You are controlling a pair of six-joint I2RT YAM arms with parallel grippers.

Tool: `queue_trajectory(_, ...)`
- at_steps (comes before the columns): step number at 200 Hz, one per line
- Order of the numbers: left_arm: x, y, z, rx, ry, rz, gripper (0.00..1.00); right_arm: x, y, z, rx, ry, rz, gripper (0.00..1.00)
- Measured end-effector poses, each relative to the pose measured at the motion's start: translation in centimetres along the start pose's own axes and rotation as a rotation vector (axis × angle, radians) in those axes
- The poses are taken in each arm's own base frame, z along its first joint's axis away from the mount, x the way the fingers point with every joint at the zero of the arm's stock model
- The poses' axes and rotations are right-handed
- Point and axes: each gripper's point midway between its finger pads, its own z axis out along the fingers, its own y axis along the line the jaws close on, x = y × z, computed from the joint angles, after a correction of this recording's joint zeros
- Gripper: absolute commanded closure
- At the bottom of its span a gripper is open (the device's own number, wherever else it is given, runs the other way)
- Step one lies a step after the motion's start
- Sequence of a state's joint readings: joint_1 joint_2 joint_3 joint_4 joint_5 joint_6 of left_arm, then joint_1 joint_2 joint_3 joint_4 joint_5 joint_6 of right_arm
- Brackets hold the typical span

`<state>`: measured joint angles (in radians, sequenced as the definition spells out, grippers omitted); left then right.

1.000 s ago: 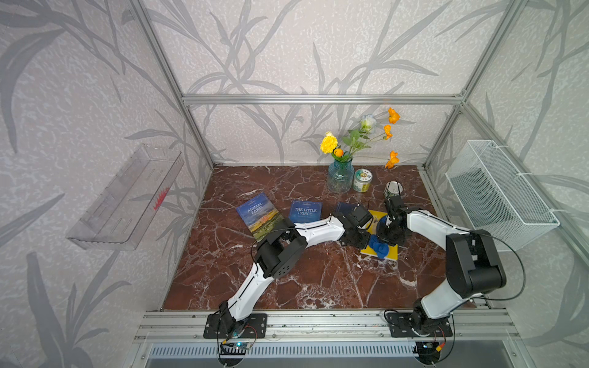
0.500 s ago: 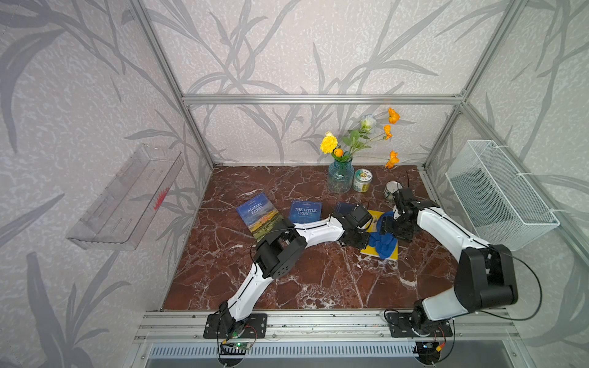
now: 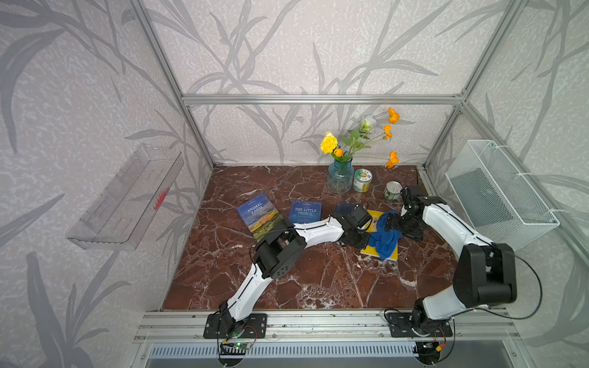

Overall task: Wipe the cover of the book
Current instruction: Wipe the dirt from the cover of the book.

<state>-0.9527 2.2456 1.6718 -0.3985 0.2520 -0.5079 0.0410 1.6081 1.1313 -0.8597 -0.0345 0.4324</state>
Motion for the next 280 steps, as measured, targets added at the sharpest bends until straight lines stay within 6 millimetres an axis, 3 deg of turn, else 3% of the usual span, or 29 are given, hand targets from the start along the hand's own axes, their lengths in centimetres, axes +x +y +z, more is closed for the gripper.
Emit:
queue_trajectory(25,0.0,0.0,0.0,0.000,0.000,0.000,0.81,-0.8,0.4,2.2,0.017,0.040,0.000,0.17)
queue_trajectory(45,0.0,0.0,0.0,0.000,0.000,0.000,0.81,-0.5,0.8,2.9,0.021,0.053,-0.010,0.22)
queue_trajectory(92,0.0,0.0,0.0,0.001,0.000,0.000,0.82,-0.3,1.4,3.3,0.028,0.051,-0.032,0.81)
queue_trajectory(101,0.0,0.0,0.0,0.001,0.000,0.000,0.82,-0.4,1.2,3.0,0.034,0.042,-0.032,0.90)
queue_trajectory(115,0.0,0.0,0.0,0.001,-0.001,0.000,0.82,-0.5,1.0,2.0,0.041,0.019,-0.033,0.96)
queue_trajectory(168,0.0,0.0,-0.1,0.001,-0.001,0.001,0.82,-1.7,2.2,-4.9,-0.077,-0.175,-0.023,0.94)
queue_trajectory(189,0.0,-0.1,-0.1,0.001,-0.001,0.001,0.82,-2.5,3.3,-6.2,-0.153,-0.237,0.000,0.93)
queue_trajectory(209,0.0,-0.1,-0.1,0.001,-0.001,0.001,0.82,-2.8,4.0,-5.1,-0.181,-0.235,0.014,0.90)
queue_trajectory(232,0.0,-0.1,-0.1,0.001,-0.002,0.001,0.82,-2.1,4.4,-1.5,-0.157,-0.149,0.009,0.84)
queue_trajectory(253,0.0,0.0,-0.1,0.000,-0.002,0.001,0.82,-0.3,5.0,1.0,-0.129,-0.071,-0.027,0.68)
queue_trajectory(280,0.0,-0.1,-0.1,0.000,-0.002,0.001,0.82,1.2,5.4,1.2,-0.122,-0.034,-0.064,0.44)
